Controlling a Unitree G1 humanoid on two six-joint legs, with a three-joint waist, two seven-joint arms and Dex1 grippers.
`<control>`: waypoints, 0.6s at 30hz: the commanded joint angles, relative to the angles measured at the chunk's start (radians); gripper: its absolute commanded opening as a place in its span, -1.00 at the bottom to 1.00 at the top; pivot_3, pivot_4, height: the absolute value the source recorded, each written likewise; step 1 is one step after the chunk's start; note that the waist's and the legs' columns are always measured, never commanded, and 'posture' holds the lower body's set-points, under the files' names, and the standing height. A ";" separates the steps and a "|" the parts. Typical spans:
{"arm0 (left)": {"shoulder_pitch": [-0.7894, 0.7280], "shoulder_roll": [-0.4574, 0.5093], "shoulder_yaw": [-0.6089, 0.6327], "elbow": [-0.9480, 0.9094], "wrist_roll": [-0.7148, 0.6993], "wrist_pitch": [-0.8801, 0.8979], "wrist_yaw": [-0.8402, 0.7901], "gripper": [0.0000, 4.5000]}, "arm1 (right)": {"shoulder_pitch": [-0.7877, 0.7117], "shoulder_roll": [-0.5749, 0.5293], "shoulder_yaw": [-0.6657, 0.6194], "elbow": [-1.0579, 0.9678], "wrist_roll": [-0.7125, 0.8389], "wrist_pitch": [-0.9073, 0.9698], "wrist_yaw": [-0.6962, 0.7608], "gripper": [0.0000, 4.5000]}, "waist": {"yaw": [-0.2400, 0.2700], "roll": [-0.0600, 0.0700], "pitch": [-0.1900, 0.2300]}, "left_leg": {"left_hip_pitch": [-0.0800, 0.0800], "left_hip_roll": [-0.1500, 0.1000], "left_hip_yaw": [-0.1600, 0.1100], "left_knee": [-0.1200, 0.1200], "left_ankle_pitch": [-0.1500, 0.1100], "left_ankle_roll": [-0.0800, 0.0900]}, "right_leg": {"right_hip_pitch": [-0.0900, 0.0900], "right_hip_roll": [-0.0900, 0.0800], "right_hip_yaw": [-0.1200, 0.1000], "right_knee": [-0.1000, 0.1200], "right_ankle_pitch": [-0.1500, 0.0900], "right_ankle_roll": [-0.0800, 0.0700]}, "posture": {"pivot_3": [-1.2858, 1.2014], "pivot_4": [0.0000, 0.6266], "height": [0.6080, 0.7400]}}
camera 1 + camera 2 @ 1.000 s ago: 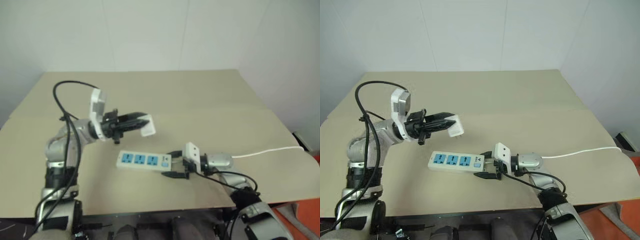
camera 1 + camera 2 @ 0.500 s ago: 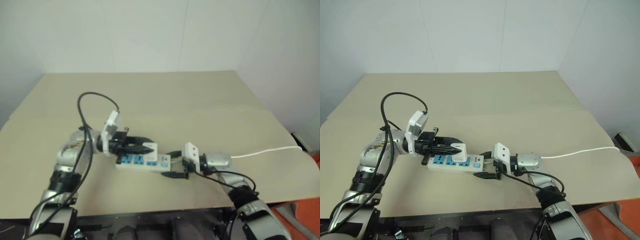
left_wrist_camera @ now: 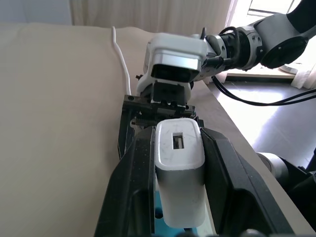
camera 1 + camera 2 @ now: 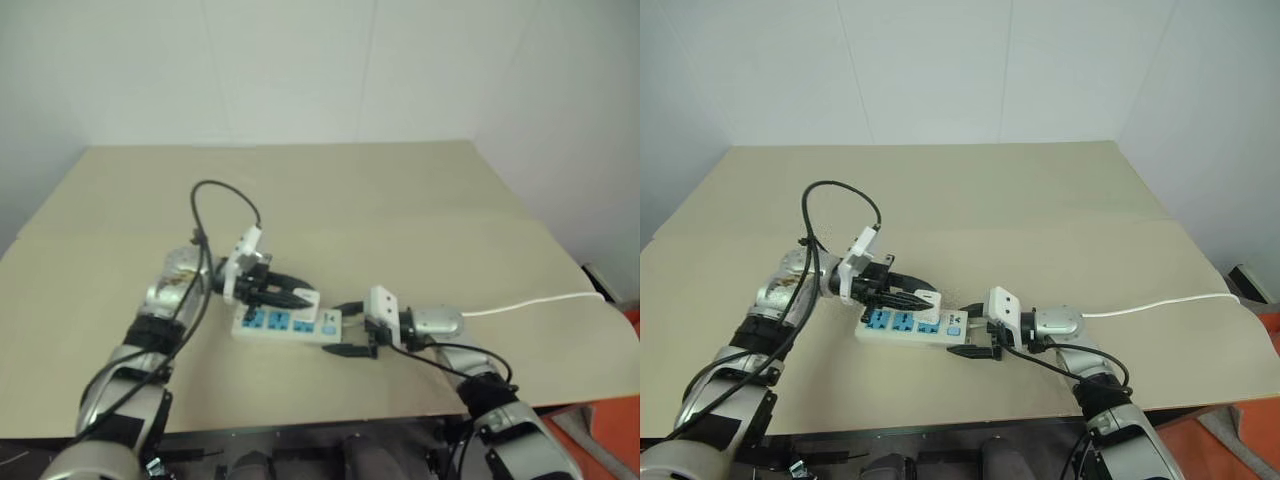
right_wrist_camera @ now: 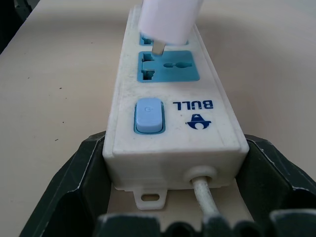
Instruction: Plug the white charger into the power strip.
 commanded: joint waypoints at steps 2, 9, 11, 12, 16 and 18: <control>-0.024 0.013 -0.023 0.003 -0.031 -0.036 -0.007 -0.55 | 0.028 0.003 0.041 0.031 -0.058 0.010 -0.020 0.52 | -0.001 0.000 0.000 | 0.000 0.000 0.000 0.000 0.000 0.000 | 0.000 0.000 0.000 0.000 0.000 0.000 | 0.03 -0.52 1.00; -0.024 0.013 -0.032 0.066 -0.012 -0.075 -0.007 -0.55 | 0.026 0.000 0.042 0.038 -0.064 -0.001 -0.022 0.52 | -0.003 0.000 0.000 | 0.000 0.000 0.000 0.000 0.000 0.000 | 0.000 0.000 0.000 0.000 0.000 0.000 | 0.03 -0.52 1.00; -0.013 0.006 -0.034 0.087 0.008 -0.120 -0.007 -0.55 | 0.023 0.002 0.043 0.040 -0.065 -0.006 -0.025 0.52 | -0.003 0.000 0.000 | 0.000 0.000 0.000 0.000 0.000 0.000 | 0.000 0.000 0.000 0.000 0.000 0.000 | 0.03 -0.52 1.00; -0.007 0.000 -0.030 0.095 0.011 -0.136 -0.007 -0.55 | 0.022 0.003 0.043 0.041 -0.065 -0.007 -0.026 0.52 | -0.003 0.000 0.000 | 0.000 0.000 0.000 0.000 0.000 0.000 | 0.000 0.000 0.000 0.000 0.000 0.000 | 0.03 -0.52 1.00; 0.015 -0.019 0.009 0.098 -0.012 -0.168 -0.007 -0.55 | 0.019 0.002 0.042 0.044 -0.065 -0.018 -0.028 0.52 | -0.002 0.000 0.000 | 0.001 0.000 0.000 0.000 0.000 0.000 | 0.001 0.000 0.001 0.000 0.000 0.000 | 0.03 -0.52 1.00; 0.031 -0.025 0.036 0.090 -0.020 -0.181 -0.007 -0.55 | 0.021 0.000 0.041 0.046 -0.065 -0.028 -0.029 0.52 | -0.001 0.000 0.000 | 0.001 0.000 0.000 0.000 0.000 0.000 | 0.001 0.000 0.001 0.000 0.000 0.000 | 0.03 -0.52 1.00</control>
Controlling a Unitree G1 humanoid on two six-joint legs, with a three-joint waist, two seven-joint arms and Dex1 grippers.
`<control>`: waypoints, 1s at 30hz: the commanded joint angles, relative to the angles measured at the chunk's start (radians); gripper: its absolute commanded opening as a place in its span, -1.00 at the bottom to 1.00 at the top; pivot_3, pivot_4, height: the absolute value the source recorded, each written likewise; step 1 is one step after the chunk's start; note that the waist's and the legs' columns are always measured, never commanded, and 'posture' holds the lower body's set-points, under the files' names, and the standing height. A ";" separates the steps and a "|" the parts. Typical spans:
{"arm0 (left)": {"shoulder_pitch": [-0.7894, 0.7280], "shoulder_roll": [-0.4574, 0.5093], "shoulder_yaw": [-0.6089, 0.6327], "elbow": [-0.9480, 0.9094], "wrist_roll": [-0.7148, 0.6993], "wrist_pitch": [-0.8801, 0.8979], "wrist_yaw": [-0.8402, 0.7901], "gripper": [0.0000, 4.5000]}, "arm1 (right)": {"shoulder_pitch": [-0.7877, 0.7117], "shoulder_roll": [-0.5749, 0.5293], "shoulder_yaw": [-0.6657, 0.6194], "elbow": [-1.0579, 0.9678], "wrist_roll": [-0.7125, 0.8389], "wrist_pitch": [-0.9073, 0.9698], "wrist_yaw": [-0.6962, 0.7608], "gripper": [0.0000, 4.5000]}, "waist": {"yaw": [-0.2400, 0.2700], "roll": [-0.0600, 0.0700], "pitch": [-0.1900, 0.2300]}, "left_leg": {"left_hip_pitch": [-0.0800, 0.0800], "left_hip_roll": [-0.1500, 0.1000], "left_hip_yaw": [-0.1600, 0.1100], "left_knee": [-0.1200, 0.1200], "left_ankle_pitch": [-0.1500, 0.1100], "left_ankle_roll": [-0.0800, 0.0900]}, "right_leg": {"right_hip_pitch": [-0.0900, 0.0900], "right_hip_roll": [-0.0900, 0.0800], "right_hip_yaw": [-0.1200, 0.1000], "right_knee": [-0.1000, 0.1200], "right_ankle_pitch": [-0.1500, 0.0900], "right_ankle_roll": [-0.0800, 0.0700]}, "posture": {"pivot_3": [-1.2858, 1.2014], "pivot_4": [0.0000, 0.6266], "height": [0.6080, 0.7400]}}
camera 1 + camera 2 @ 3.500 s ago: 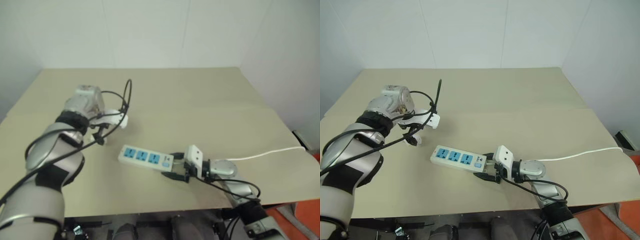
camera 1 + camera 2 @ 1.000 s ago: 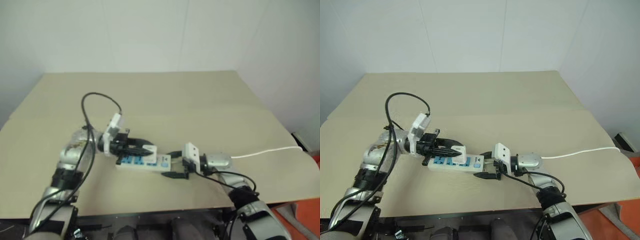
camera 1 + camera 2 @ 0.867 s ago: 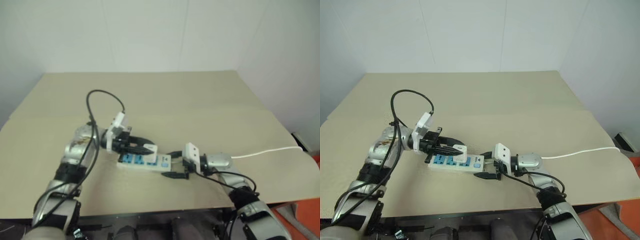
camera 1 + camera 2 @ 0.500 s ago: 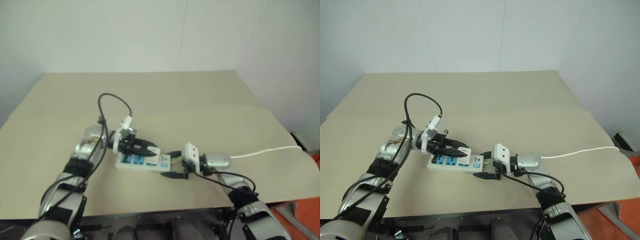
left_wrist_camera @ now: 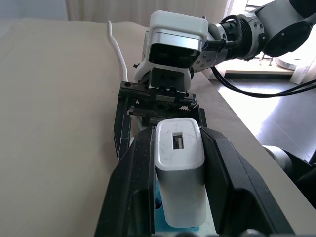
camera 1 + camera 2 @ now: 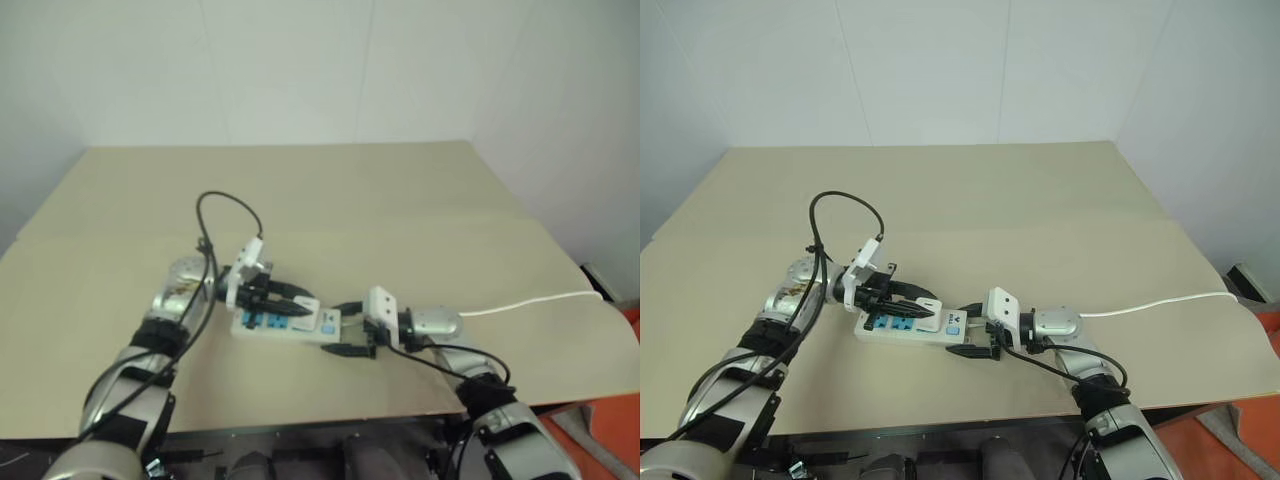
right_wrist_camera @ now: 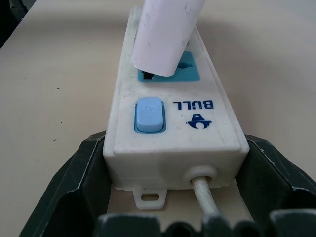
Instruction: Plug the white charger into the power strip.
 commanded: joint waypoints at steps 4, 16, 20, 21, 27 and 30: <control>0.076 -0.011 0.092 -0.041 -0.024 -0.039 0.005 -0.55 | 0.023 -0.005 0.040 0.040 -0.064 -0.027 -0.012 0.52 | 0.000 0.000 0.000 | 0.000 0.000 0.000 0.000 0.000 0.000 | 0.000 0.000 0.000 0.000 0.000 0.000 | 0.03 -0.52 1.00; 0.169 0.046 0.025 -0.069 0.020 -0.155 -0.002 -0.55 | 0.011 0.003 0.046 0.065 -0.064 -0.062 -0.007 0.52 | -0.011 0.000 0.000 | 0.004 0.000 0.001 -0.008 0.000 0.000 | 0.000 0.001 0.003 -0.004 0.000 0.000 | 0.03 -0.52 1.00; 0.181 0.041 0.025 -0.042 0.051 -0.215 -0.002 -0.55 | 0.014 -0.001 0.047 0.065 -0.064 -0.065 -0.006 0.52 | -0.012 0.000 -0.001 | 0.005 0.000 0.001 -0.008 0.000 0.000 | 0.001 0.001 0.004 -0.004 0.000 0.000 | 0.03 -0.52 1.00; 0.186 0.045 0.018 -0.038 0.056 -0.231 -0.002 -0.55 | 0.014 -0.002 0.047 0.065 -0.063 -0.065 -0.006 0.52 | -0.012 0.000 -0.001 | 0.005 0.000 0.001 -0.008 0.000 0.000 | 0.001 0.001 0.004 -0.004 0.000 0.000 | 0.03 -0.52 1.00; 0.229 0.038 0.015 -0.016 0.066 -0.259 0.001 -0.55 | 0.017 -0.008 0.050 0.061 -0.062 -0.065 -0.011 0.52 | -0.014 0.000 -0.005 | 0.007 0.000 0.001 -0.010 0.000 0.000 | 0.002 0.001 0.004 -0.004 0.000 0.000 | 0.03 -0.52 1.00; 0.245 0.033 0.018 -0.021 0.072 -0.259 0.009 -0.55 | 0.015 -0.010 0.051 0.062 -0.061 -0.065 -0.012 0.52 | -0.015 0.001 -0.009 | 0.007 0.000 0.001 -0.010 0.000 0.000 | 0.002 0.001 0.005 -0.004 0.000 -0.001 | 0.03 -0.52 1.00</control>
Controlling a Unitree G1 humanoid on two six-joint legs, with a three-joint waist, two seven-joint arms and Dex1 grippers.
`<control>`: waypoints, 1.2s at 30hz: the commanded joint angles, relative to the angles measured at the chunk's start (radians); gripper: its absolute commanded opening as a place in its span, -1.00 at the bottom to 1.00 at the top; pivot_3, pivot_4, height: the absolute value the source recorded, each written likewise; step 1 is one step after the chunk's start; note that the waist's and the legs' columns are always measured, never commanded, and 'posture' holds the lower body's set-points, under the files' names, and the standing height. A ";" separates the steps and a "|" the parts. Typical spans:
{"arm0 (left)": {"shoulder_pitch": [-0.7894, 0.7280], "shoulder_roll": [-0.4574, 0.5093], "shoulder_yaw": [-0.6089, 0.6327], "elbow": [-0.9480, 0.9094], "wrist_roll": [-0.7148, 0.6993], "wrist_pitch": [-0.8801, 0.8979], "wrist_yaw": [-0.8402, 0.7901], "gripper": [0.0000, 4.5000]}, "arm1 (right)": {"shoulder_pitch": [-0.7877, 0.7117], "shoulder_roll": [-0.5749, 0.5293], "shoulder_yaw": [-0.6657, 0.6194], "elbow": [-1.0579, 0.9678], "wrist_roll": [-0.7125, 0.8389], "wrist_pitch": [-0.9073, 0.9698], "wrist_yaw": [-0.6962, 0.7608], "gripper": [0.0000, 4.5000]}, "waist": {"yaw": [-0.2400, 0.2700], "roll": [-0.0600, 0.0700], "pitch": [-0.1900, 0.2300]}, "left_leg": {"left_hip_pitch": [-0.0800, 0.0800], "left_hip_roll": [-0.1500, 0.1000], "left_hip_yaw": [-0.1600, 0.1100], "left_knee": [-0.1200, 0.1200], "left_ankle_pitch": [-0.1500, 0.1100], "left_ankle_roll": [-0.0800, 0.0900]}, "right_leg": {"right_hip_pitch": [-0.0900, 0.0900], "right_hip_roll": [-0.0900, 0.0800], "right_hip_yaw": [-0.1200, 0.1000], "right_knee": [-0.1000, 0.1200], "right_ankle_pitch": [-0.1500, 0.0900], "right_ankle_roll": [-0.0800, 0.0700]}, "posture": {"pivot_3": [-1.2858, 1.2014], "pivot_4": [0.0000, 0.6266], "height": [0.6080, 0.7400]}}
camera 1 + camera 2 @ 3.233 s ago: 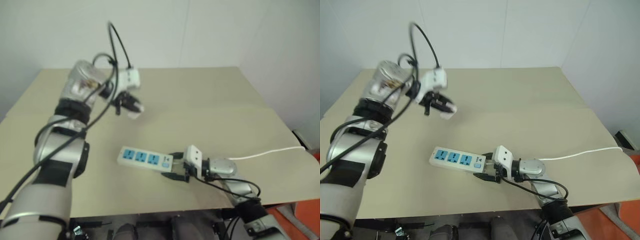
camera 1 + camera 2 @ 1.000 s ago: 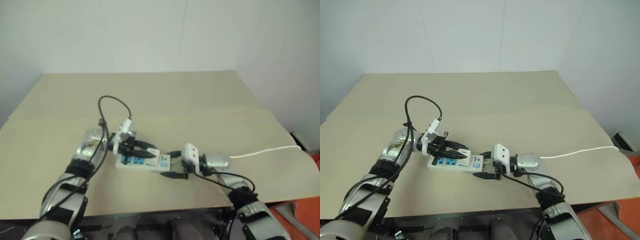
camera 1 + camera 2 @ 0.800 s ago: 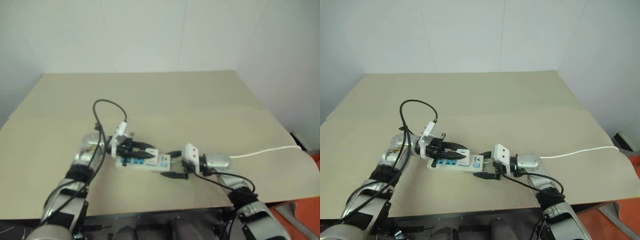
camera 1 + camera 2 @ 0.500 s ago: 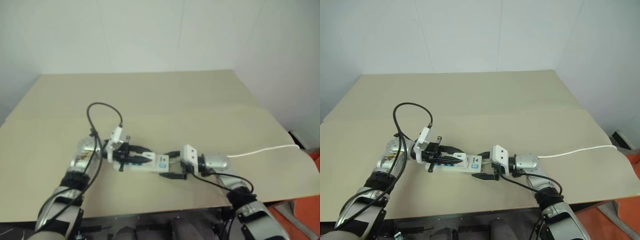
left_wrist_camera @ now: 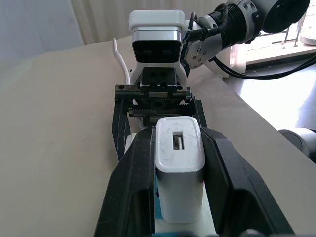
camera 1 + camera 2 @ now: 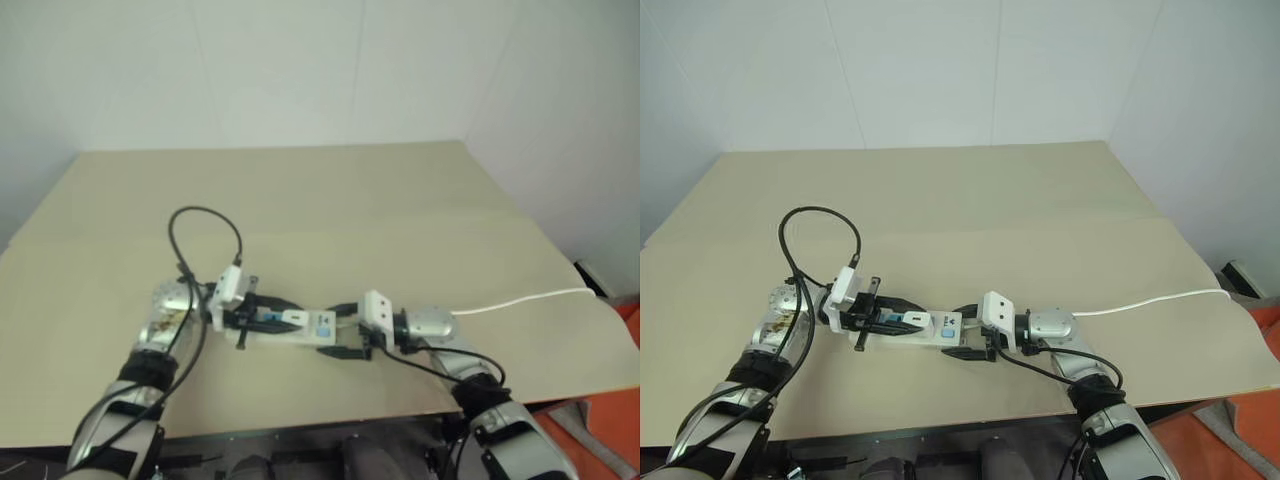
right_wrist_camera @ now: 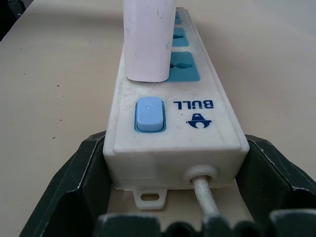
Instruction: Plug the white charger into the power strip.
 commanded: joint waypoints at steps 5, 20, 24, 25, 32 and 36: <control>0.066 0.007 -0.009 0.031 0.060 0.062 0.021 -0.55 | 0.018 -0.022 0.021 0.040 -0.053 -0.001 -0.001 0.52 | -0.001 0.001 -0.008 | 0.001 0.000 0.000 -0.001 0.000 0.000 | 0.000 0.000 0.000 0.000 0.000 -0.001 | 0.03 -0.52 1.00; 0.088 0.031 0.038 -0.040 0.049 0.033 -0.012 0.78 | 0.012 -0.017 0.025 0.065 -0.061 -0.021 -0.010 0.52 | 0.000 0.001 -0.009 | -0.001 -0.001 0.000 -0.003 0.000 0.000 | -0.002 0.000 0.002 -0.001 -0.001 -0.002 | 0.03 -0.52 1.00; 0.094 0.059 0.056 -0.061 0.046 0.031 -0.012 0.98 | 0.005 -0.015 0.026 0.071 -0.061 -0.023 -0.009 0.52 | -0.002 0.001 -0.009 | -0.001 -0.001 0.000 -0.003 0.000 0.000 | -0.002 0.000 0.002 -0.001 -0.002 -0.004 | 0.03 -0.52 1.00; 0.096 0.070 0.067 -0.069 0.043 0.033 -0.011 0.98 | 0.004 -0.015 0.026 0.071 -0.061 -0.023 -0.008 0.52 | -0.002 0.001 -0.009 | -0.001 -0.001 0.000 -0.003 0.000 0.000 | -0.002 0.000 0.002 -0.001 -0.002 -0.004 | 0.03 -0.52 1.00; 0.092 0.172 0.212 -0.153 -0.016 0.154 0.123 0.98 | -0.002 -0.013 0.008 0.063 -0.012 0.056 0.026 0.52 | -0.002 -0.002 -0.006 | -0.002 0.000 0.000 -0.003 0.000 0.000 | -0.003 0.000 0.002 -0.001 -0.003 -0.004 | 0.03 -0.52 1.00; 0.087 0.175 0.358 -0.193 -0.097 0.205 0.238 1.00 | -0.001 -0.018 -0.009 0.039 0.016 0.093 0.049 0.95 | 0.003 -0.003 -0.005 | -0.002 0.000 0.000 -0.003 0.000 0.000 | -0.004 -0.001 0.001 -0.002 -0.003 -0.004 | 0.03 -0.52 1.00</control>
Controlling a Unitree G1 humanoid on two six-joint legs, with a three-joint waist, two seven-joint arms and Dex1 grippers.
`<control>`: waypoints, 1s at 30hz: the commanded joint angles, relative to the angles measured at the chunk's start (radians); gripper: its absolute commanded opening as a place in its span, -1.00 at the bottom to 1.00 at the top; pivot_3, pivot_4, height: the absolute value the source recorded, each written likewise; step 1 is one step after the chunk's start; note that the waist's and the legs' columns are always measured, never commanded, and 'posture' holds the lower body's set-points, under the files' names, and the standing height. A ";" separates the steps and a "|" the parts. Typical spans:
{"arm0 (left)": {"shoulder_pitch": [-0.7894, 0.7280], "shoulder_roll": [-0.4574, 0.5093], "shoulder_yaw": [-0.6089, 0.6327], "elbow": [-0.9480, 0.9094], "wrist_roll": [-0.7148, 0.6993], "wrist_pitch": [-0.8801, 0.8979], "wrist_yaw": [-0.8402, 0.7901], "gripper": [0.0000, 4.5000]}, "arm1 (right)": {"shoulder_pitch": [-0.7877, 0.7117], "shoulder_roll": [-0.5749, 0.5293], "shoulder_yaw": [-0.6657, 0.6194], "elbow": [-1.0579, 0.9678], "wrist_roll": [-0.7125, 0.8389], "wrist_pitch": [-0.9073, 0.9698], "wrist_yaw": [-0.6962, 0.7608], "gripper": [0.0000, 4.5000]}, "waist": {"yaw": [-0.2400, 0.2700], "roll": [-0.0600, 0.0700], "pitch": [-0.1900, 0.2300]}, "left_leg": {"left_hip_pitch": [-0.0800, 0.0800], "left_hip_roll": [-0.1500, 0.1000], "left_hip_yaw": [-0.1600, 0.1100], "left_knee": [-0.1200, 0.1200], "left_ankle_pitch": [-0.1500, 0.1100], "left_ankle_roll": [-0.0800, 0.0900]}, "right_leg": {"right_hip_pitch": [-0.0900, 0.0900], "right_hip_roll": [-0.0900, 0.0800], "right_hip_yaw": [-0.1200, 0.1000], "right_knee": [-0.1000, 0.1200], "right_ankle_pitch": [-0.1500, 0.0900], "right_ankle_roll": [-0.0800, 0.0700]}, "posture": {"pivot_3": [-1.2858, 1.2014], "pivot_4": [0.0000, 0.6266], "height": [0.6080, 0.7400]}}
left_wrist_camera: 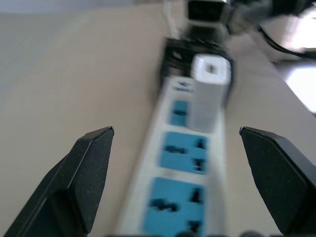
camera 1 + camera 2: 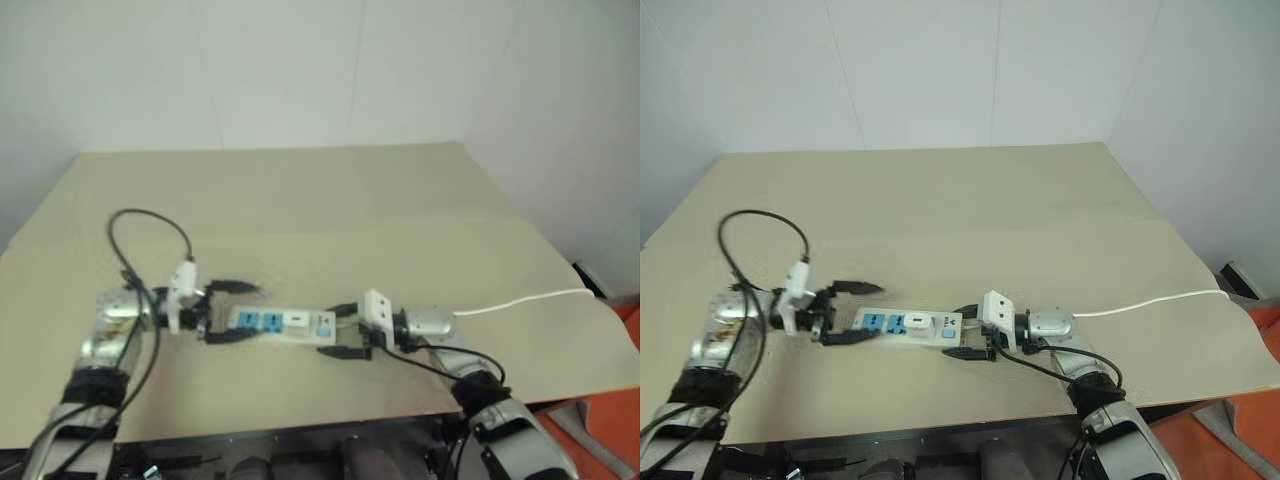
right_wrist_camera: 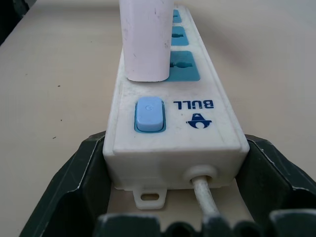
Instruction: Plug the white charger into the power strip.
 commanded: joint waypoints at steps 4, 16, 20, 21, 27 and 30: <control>0.038 0.028 0.162 -0.138 -0.092 0.075 0.116 1.00 | 0.013 -0.029 -0.027 0.001 0.005 0.045 0.021 0.98 | 0.005 -0.002 0.002 | -0.003 0.000 0.000 0.000 0.000 0.000 | -0.002 0.000 -0.001 -0.001 0.002 0.003 | 0.03 -0.52 1.00; 0.352 0.126 0.299 -0.396 -0.154 0.184 0.136 1.00 | 0.149 -0.308 -0.228 -0.338 0.178 0.120 0.124 0.98 | 0.044 0.001 0.019 | -0.024 -0.001 0.002 0.000 0.000 0.000 | -0.022 -0.006 -0.004 -0.002 0.002 0.004 | 0.03 -0.52 1.00; 0.405 0.131 0.335 -0.431 -0.159 0.197 0.158 1.00 | 0.227 -0.426 -0.315 -0.418 0.221 0.139 0.143 0.98 | 0.048 0.001 0.020 | -0.025 -0.002 0.003 0.000 0.000 0.000 | -0.022 -0.008 -0.005 -0.005 0.002 0.004 | 0.03 -0.52 1.00; 0.410 0.132 0.338 -0.434 -0.159 0.200 0.159 1.00 | 0.241 -0.445 -0.331 -0.432 0.231 0.147 0.144 0.98 | 0.048 0.001 0.020 | -0.025 -0.002 0.003 0.000 0.000 0.000 | -0.021 -0.008 -0.005 -0.005 0.002 0.005 | 0.03 -0.52 1.00; 0.404 0.131 0.333 -0.443 -0.161 0.215 0.160 1.00 | 0.320 -0.506 -0.384 -0.509 0.253 0.153 0.144 0.98 | 0.047 0.001 0.020 | -0.025 -0.002 0.004 0.000 0.000 0.000 | -0.021 -0.008 -0.006 -0.006 0.002 0.005 | 0.03 -0.52 1.00; 0.396 0.131 0.328 -0.438 -0.159 0.217 0.161 1.00 | 0.335 -0.509 -0.385 -0.529 0.257 0.167 0.136 0.98 | 0.048 0.001 0.020 | -0.025 -0.002 0.004 0.000 0.000 0.000 | -0.021 -0.008 -0.006 -0.006 0.002 0.005 | 0.03 -0.52 1.00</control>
